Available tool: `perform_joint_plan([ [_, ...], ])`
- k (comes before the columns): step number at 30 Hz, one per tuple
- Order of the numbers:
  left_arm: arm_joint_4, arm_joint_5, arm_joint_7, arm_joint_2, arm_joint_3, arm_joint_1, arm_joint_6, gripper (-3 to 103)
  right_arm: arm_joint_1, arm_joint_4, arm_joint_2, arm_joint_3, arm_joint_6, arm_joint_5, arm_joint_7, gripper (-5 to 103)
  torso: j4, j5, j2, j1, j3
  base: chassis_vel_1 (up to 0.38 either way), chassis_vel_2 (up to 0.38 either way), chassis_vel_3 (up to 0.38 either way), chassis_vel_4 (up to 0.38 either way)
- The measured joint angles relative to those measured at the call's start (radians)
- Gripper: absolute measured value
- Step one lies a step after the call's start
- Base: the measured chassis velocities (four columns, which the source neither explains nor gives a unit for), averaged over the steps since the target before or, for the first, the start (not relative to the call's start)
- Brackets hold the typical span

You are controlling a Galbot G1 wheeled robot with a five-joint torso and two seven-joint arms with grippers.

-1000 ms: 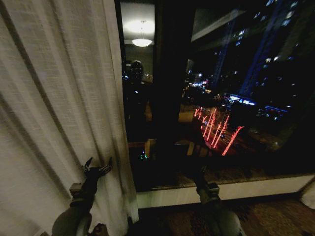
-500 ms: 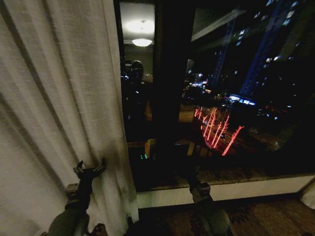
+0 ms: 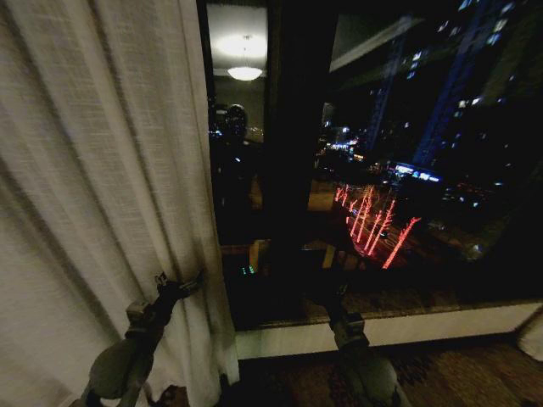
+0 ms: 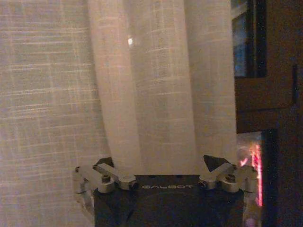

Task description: Open the curtains by pulling them apart, changing their state from closed to fully open.

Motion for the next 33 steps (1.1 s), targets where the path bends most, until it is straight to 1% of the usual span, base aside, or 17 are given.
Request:
perform_joint_plan([
  [1, 0.000, 0.000, 0.000, 0.000, 0.000, 0.000, 0.000, 101, 0.000, 0.000, 0.000, 0.000, 0.000, 0.000, 0.000, 100, 0.0000, 0.0000, 0.000, 0.000, 0.000, 0.000, 0.000, 0.000, 0.000],
  [4, 0.000, 0.005, -0.078, -0.001, 0.016, -0.007, 0.004, 87, 0.000, -0.001, 0.009, -0.007, 0.000, -0.001, 0.008, 100, 0.0001, 0.0000, 0.000, 0.000, 0.000, 0.000, 0.000, 0.000, 0.000],
  [5, 0.000, 0.005, -0.088, -0.001, 0.018, -0.009, 0.004, 81, -0.001, 0.001, 0.012, -0.011, 0.000, -0.001, 0.009, 100, 0.0000, 0.0000, 0.000, 0.000, 0.000, 0.000, 0.000, 0.000, 0.000],
  [7, 0.000, 0.005, -0.092, -0.001, 0.019, -0.010, 0.004, 81, -0.001, 0.004, 0.013, -0.012, 0.000, -0.001, 0.009, 100, 0.0000, 0.0000, 0.000, 0.000, 0.000, 0.000, 0.000, 0.000, 0.000],
  [10, 0.001, 0.003, -0.092, 0.003, 0.022, -0.012, 0.004, 65, -0.001, 0.021, 0.018, -0.015, -0.001, -0.002, 0.011, 100, 0.0001, 0.0000, 0.000, 0.000, 0.000, 0.000, 0.000, 0.000, 0.000],
  [11, 0.001, 0.003, -0.092, 0.003, 0.022, -0.012, 0.004, 65, -0.001, 0.021, 0.018, -0.015, -0.001, -0.002, 0.011, 100, 0.0001, 0.0000, 0.000, 0.000, 0.000, 0.000, 0.000, 0.000, 0.000],
  [15, -0.002, -0.001, -0.085, 0.003, 0.022, -0.008, 0.004, 43, -0.009, 0.040, 0.019, -0.010, -0.003, -0.002, 0.012, 100, 0.0000, 0.0000, 0.000, 0.000, 0.000, 0.000, 0.000, 0.000, 0.000],
  [17, -0.005, -0.002, -0.085, 0.003, 0.022, -0.006, 0.004, 43, -0.011, 0.047, 0.018, -0.010, -0.004, -0.002, 0.013, 100, 0.0000, 0.0000, 0.000, 0.000, 0.000, 0.000, 0.000, 0.000, 0.000],
  [19, -0.013, -0.005, -0.085, 0.004, 0.020, -0.002, 0.004, 32, -0.016, 0.060, 0.016, -0.010, -0.007, -0.001, 0.015, 100, 0.0000, 0.0000, 0.000, 0.000, 0.000, 0.000, 0.000, 0.000, 0.000],
  [20, -0.013, -0.005, -0.085, 0.004, 0.020, -0.002, 0.004, 32, -0.016, 0.060, 0.016, -0.010, -0.007, -0.001, 0.015, 100, 0.0000, 0.0000, 0.000, 0.000, 0.000, 0.000, 0.000, 0.000, 0.000],
  [21, -0.019, -0.009, -0.085, 0.005, 0.018, 0.002, 0.004, 28, -0.019, 0.069, 0.015, -0.010, -0.009, 0.002, 0.019, 100, 0.0000, 0.0000, 0.000, 0.000, 0.000, 0.000, 0.000, 0.000, 0.000],
  [22, -0.023, -0.010, -0.086, 0.006, 0.017, 0.005, 0.004, 28, -0.020, 0.071, 0.014, -0.011, -0.010, 0.003, 0.022, 100, 0.0000, 0.0000, 0.000, 0.000, 0.000, 0.000, 0.000, 0.000, 0.000],
  [23, -0.031, -0.013, -0.086, 0.006, 0.015, 0.011, 0.004, 16, -0.023, 0.076, 0.014, -0.014, -0.012, 0.007, 0.029, 100, 0.0000, 0.0000, 0.000, 0.000, 0.000, 0.000, 0.000, 0.000, 0.000],
  [24, -0.037, -0.014, -0.087, 0.006, 0.013, 0.015, 0.004, 11, -0.025, 0.079, 0.013, -0.014, -0.012, 0.008, 0.032, 100, 0.0000, 0.0000, 0.000, 0.000, 0.000, 0.000, 0.000, 0.000, 0.000],
  [26, -0.041, -0.015, -0.088, 0.006, 0.012, 0.017, 0.004, 11, -0.025, 0.081, 0.013, -0.014, -0.012, 0.009, 0.033, 100, 0.0000, 0.0000, 0.000, 0.000, 0.000, 0.000, 0.000, 0.000, 0.000],
  [28, -0.050, -0.016, -0.088, 0.006, 0.008, 0.024, 0.004, 2, -0.025, 0.084, 0.013, -0.015, -0.012, 0.008, 0.034, 100, 0.0000, 0.0000, 0.000, 0.000, 0.000, 0.000, 0.000, 0.000, 0.000],
  [33, -0.058, -0.016, -0.089, 0.005, 0.005, 0.033, 0.004, 0, -0.024, 0.086, 0.020, -0.014, -0.012, -0.019, 0.022, 100, 0.0000, 0.0000, 0.000, 0.000, 0.000, 0.000, 0.000, 0.000, 0.000],
])
